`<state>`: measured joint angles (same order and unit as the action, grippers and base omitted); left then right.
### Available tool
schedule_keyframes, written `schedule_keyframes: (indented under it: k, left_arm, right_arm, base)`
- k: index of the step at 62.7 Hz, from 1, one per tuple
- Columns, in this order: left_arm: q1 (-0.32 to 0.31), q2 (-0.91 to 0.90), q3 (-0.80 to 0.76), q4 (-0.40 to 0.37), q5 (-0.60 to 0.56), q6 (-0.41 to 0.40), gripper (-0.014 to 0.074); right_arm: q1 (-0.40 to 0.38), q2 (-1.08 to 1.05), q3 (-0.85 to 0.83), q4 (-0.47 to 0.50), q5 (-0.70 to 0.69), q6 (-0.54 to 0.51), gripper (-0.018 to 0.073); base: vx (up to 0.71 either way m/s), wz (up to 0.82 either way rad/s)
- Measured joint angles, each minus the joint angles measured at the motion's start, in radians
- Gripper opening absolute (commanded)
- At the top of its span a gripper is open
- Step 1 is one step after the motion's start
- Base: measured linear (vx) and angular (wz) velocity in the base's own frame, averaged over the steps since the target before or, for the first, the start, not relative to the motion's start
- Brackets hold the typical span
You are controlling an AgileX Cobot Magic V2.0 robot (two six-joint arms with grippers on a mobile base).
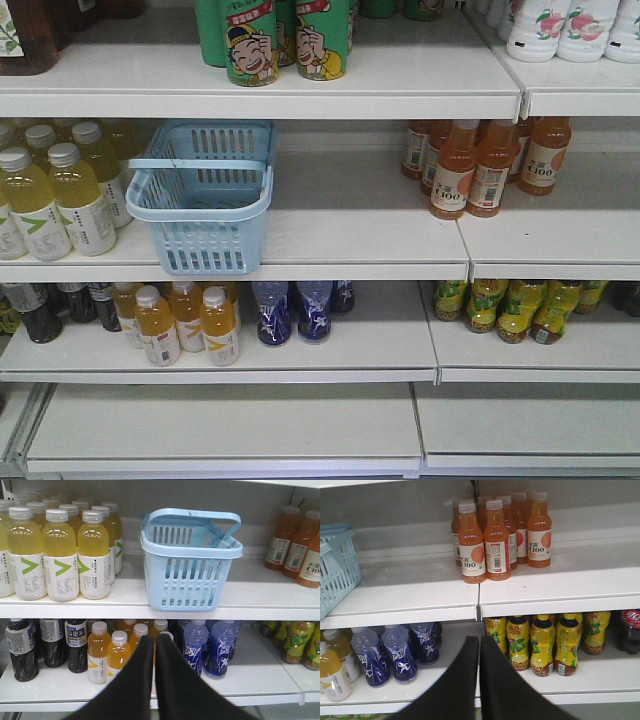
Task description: Place coke in basket with both arms
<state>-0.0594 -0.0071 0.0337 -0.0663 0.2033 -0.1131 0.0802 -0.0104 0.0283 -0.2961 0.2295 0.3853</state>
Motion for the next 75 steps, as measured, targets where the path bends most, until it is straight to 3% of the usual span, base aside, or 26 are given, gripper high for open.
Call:
schedule_keyframes:
  k: [14, 20, 34, 42, 50, 59, 64, 69, 75]
  left_arm:
    - [0.000, 0.000, 0.000, -0.003, -0.001, -0.001, -0.0006]
    - [0.000, 0.000, 0.000, -0.057, -0.001, -0.036, -0.0006]
    - [0.000, 0.000, 0.000, -0.371, -0.017, -0.257, -0.0006]
    - [0.000, 0.000, 0.000, -0.435, -0.039, -0.285, -0.0006]
    - [0.000, 0.000, 0.000, -0.526, -0.144, -0.337, -0.0006]
    - [0.000, 0.000, 0.000, -0.758, -0.258, -0.483, -0.0006]
    - [0.000, 0.000, -0.027, -0.881, -0.255, -0.590, -0.0006]
    - [0.000, 0.000, -0.125, -0.931, -0.236, -0.653, -0.0006]
    - [0.000, 0.000, -0.272, -0.935, -0.247, -0.663, -0.0006]
  right_arm:
    - [0.000, 0.000, 0.000, 0.000, 0.000, 0.000, -0.0005]
    - [0.000, 0.000, 0.000, 0.000, 0.000, 0.000, -0.0005]
    - [0.000, 0.000, 0.000, 0.000, 0.000, 0.000, -0.0005]
    - [0.000, 0.000, 0.000, 0.000, 0.000, 0.000, -0.0005]
    - [0.000, 0.000, 0.000, 0.000, 0.000, 0.000, -0.0005]
    - [0.000, 0.000, 0.000, 0.000, 0.000, 0.000, -0.0005]
    - [0.000, 0.000, 0.000, 0.000, 0.000, 0.000, -0.0005]
    - [0.000, 0.000, 0.000, 0.000, 0.000, 0.000, -0.0005]
    - [0.000, 0.000, 0.000, 0.000, 0.000, 0.000, -0.0005]
  base:
    - [0.00, 0.00]
    - [0.00, 0.00]
    - [0.00, 0.00]
    - [0.00, 0.00]
    - [0.00, 0.00]
    - [0.00, 0.00]
    - [0.00, 0.00]
    - [0.00, 0.00]
    - [0.00, 0.00]
